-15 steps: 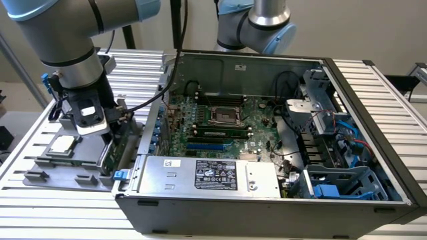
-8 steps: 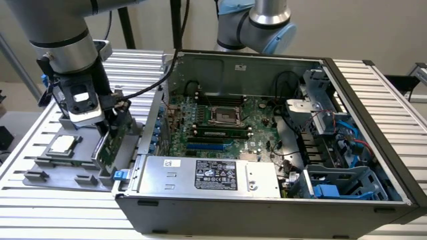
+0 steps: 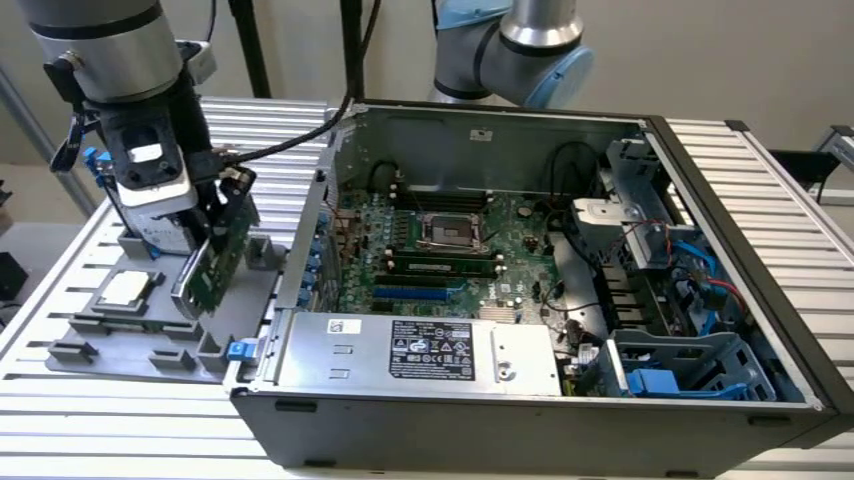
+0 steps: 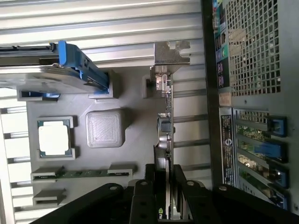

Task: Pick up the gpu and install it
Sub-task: 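Pick up the gpu and move the gpu toward the slot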

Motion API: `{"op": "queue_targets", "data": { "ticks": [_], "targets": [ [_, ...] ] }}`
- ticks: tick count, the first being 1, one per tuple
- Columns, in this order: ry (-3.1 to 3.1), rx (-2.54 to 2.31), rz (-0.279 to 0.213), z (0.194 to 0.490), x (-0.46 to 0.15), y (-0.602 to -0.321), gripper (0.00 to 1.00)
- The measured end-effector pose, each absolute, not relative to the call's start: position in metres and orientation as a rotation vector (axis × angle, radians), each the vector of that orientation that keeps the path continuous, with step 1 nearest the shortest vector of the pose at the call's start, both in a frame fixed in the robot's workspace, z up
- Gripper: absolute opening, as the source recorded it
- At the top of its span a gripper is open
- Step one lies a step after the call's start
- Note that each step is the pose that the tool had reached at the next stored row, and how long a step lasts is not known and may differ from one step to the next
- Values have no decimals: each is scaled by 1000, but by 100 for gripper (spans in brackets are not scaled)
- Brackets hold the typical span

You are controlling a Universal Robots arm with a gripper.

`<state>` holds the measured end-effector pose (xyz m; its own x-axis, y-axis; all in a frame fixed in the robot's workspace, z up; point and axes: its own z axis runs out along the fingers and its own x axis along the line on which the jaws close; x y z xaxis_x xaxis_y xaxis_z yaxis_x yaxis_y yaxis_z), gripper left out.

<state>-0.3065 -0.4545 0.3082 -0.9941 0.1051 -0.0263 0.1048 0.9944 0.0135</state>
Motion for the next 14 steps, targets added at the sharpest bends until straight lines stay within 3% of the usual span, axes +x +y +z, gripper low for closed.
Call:
{"op": "queue_targets", "data": {
  "ticks": [14],
  "targets": [
    [3120,46,24,372,-292,-454,27]
  ]
}}
